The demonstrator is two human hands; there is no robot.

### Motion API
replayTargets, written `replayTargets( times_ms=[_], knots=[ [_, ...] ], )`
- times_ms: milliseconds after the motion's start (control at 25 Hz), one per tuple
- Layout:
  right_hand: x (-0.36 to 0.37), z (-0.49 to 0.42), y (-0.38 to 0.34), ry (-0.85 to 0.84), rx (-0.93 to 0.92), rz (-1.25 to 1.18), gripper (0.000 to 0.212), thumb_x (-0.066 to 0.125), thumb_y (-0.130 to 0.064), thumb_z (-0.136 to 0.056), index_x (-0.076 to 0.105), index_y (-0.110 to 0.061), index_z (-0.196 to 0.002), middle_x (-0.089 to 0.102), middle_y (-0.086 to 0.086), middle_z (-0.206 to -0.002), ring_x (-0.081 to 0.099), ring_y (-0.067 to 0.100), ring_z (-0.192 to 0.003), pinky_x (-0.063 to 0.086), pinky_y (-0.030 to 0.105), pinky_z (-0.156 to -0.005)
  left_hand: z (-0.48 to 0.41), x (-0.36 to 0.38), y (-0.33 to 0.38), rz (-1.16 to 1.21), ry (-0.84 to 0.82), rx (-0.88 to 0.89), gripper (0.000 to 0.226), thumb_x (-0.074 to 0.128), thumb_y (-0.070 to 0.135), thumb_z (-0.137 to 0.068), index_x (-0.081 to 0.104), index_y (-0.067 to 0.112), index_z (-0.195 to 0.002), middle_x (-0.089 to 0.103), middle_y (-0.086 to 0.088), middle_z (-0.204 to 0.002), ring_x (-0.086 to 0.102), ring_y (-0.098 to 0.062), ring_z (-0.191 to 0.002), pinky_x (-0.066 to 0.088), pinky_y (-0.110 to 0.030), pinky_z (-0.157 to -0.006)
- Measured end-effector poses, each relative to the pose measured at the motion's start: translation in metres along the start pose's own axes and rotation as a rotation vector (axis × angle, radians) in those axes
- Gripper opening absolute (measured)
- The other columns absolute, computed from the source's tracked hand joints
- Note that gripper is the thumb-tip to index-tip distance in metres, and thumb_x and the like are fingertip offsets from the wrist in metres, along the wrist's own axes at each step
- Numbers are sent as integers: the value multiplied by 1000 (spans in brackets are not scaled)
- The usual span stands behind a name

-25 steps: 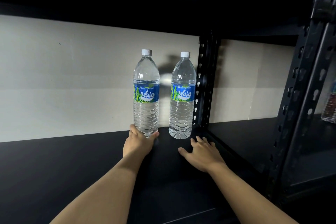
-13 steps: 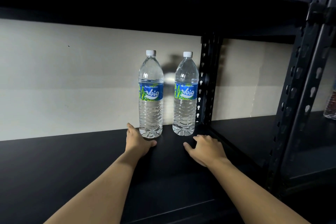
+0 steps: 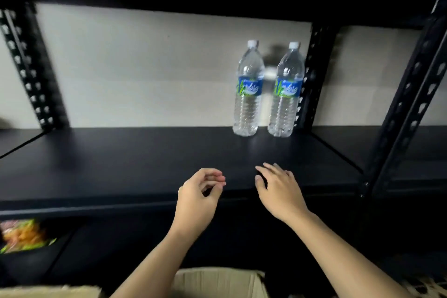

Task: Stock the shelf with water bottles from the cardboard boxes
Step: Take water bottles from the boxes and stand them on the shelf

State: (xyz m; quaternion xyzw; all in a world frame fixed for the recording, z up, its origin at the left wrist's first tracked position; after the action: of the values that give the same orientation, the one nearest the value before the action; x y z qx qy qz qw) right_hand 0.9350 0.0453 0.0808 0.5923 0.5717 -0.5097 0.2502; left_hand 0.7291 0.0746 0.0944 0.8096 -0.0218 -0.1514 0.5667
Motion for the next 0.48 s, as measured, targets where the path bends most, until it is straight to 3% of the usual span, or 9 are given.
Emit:
replayTargets(
  times_ms=[80, 160, 280, 400, 480],
  knots=[
    [0, 57, -40, 89, -154, -94, 47, 47, -33, -100, 45, -20, -145, 36, -1, -154, 25, 18, -146, 24, 37, -117, 50, -30, -26, 86, 139, -70, 22, 59, -5, -91, 67, 15, -95, 73, -1, -86, 72, -8, -84, 56, -21, -80],
    [19, 110, -60, 54, -188, -190, 46, 55, -30, -95, 49, -23, -141, 43, -5, -144, 44, 17, -133, 46, 34, -102, 102, -53, -75, 58, 255, -223, 22, 59, -3, -91, 65, 18, -93, 71, 0, -84, 70, -12, -84, 54, -21, -77],
    [76, 162, -65, -215, -113, -188, 50, 55, -37, -93, 41, -34, -141, 50, -13, -131, 61, 9, -102, 53, 32, -82, 173, -63, -152, -76, 279, -561, 17, 60, 6, -91, 58, 19, -102, 64, 4, -94, 63, -12, -90, 51, -25, -84],
    [137, 195, -54, -495, -18, -90, 58, 54, -47, -92, 31, -41, -144, 51, -15, -133, 59, 13, -108, 48, 35, -85, 232, -51, -225, -122, 268, -944, 34, 60, 11, -90, 48, 13, -122, 61, -6, -114, 55, -19, -100, 43, -32, -86],
    [168, 210, -49, -623, -11, -37, 60, 55, -49, -91, 30, -40, -145, 50, -12, -137, 55, 17, -117, 45, 35, -84, 266, -41, -258, -146, 282, -1146, 51, 59, 16, -88, 39, 7, -134, 54, -15, -130, 53, -30, -114, 43, -38, -97]
  ],
)
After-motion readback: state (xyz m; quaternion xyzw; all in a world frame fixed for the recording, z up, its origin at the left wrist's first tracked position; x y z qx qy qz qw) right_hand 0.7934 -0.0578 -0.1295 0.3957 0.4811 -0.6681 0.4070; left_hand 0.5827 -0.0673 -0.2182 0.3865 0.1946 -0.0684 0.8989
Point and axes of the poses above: each hand's wrist, its own z-axis away from the middle knuckle, its own x-axis out of the palm, y = z × x, the point moved 9 cm from there along -z, towards the middle knuckle
